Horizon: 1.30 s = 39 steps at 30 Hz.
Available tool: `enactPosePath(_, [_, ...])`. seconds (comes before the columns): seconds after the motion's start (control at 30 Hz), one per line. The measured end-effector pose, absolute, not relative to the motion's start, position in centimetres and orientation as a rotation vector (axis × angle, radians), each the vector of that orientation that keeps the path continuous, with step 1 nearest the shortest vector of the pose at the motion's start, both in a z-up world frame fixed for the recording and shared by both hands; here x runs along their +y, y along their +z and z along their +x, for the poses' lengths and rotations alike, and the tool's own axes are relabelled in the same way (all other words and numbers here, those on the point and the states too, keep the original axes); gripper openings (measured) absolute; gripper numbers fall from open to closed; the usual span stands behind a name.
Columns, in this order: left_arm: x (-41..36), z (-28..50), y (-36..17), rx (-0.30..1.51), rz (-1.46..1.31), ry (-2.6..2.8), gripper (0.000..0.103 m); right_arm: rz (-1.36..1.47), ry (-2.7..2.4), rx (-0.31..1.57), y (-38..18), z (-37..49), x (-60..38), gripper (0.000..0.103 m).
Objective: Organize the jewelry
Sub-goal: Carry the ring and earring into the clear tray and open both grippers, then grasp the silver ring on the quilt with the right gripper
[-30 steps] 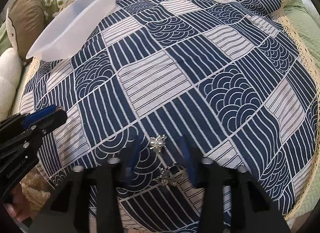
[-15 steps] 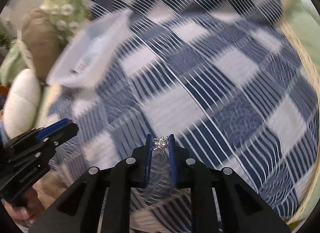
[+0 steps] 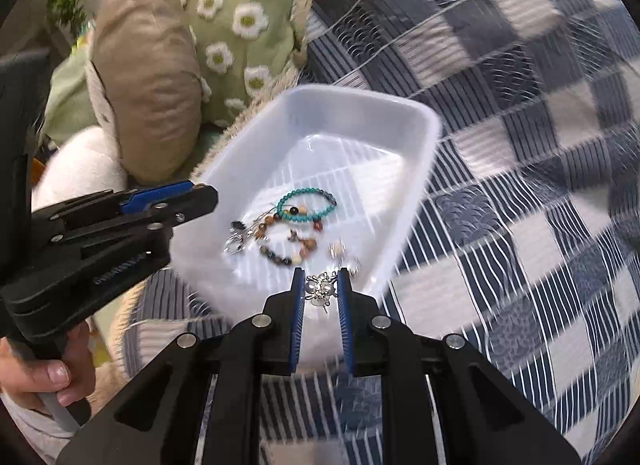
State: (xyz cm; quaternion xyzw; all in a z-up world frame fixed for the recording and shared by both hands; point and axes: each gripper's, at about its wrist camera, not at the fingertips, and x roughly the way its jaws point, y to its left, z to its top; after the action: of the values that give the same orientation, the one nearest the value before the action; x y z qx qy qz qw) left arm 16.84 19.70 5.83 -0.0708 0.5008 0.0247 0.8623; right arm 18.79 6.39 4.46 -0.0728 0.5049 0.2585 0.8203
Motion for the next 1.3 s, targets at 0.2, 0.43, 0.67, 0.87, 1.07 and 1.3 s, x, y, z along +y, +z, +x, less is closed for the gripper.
enactPosePath(0.2, [19.7,18.8,2.0,1.145,-0.103,0.022,0.021,-0.232,0.563,1.113,0.8,20.7,9.8,0.017])
enactPosePath(0.43, [18.9,19.4,-0.2,1.186,-0.038,0.039,0.021,-0.261,0.530,1.128,-1.0,21.1,10.1,0.017])
enactPosePath(0.67, [18.9,19.6,-0.5,1.189,-0.038,0.050,0.021,-0.226,0.536,1.143,-0.6,21.3,9.2,0.017])
enactPosePath(0.87, [18.9,19.8,-0.7,1.201,-0.043,0.061,0.021,-0.241,0.540,1.141,-0.5,21.1,9.4,0.017])
enactPosePath(1.07, [19.7,19.6,0.2,1.172,-0.061,0.079,0.035,-0.234,0.545,1.137,-0.2,21.1,9.4,0.029])
enactPosePath(1.3, [20.4,18.7,2.6,1.112,-0.124,0.088,0.037,-0.213,0.504,1.048,4.3,19.0,7.4,0.042])
